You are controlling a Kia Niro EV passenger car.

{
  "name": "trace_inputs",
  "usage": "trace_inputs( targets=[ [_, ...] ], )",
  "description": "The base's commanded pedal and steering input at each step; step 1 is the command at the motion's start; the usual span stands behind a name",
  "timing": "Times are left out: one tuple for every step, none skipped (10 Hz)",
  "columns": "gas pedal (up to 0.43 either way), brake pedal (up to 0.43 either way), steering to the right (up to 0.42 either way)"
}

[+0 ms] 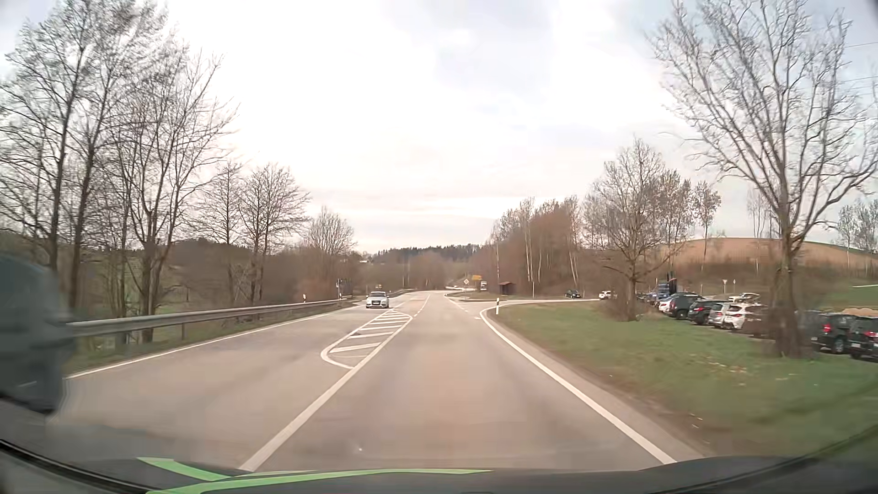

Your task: Follow the waypoints while adhering to traffic rules and regulations

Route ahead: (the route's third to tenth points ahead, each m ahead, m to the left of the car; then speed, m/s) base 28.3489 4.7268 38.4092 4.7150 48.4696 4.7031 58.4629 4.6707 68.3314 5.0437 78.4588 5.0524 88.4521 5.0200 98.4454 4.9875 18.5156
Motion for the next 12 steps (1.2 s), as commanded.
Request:
trace_inputs(
  targets=[
    [0.11,0.0,0.0],
    [0.11,0.0,0.0],
    [0.118,0.0,0.0],
    [0.118,0.0,0.003],
    [0.118,0.0,0.005],
    [0.118,0.0,0.007],
    [0.13,0.0,0.006],
    [0.13,0.0,0.005],
    [0.13,0.0,0.004],
    [0.13,0.0,0.001],
    [0.13,0.0,0.0],
    [0.13,0.0,0.0]
  ],
)
